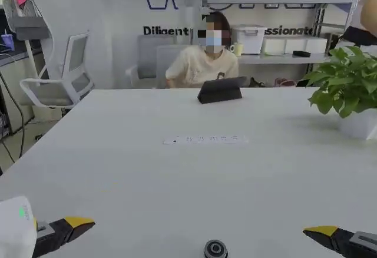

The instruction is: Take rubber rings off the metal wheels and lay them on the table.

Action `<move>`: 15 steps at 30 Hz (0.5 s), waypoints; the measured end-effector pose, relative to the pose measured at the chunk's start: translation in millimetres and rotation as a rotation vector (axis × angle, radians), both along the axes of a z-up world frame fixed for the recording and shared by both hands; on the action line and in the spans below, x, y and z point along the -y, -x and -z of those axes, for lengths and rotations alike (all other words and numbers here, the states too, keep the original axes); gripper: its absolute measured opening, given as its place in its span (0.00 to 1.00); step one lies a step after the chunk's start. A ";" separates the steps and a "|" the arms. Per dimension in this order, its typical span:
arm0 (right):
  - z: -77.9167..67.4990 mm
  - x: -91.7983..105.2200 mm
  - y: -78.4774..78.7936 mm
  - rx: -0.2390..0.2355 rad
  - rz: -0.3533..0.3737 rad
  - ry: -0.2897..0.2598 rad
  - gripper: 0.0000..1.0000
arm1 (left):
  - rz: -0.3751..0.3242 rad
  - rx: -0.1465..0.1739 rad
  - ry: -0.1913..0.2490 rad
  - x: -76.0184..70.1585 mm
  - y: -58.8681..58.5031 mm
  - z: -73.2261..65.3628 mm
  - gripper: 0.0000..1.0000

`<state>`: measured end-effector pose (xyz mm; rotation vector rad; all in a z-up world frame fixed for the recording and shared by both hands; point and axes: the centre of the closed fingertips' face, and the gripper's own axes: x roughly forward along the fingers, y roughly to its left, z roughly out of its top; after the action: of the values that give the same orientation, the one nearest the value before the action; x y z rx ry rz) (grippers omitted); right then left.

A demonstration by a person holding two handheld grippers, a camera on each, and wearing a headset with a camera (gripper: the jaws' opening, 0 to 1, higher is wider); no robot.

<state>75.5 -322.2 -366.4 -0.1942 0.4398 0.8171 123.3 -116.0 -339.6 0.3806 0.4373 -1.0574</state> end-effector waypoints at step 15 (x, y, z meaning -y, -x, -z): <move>3.5 2.3 -3.7 -0.003 0.005 -0.002 0.97 | 0.004 0.000 -0.003 5.0 -1.7 -0.5 0.85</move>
<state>79.2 -324.5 -369.9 -0.1901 0.4420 0.8134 125.0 -121.0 -339.1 0.3844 0.4386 -1.0610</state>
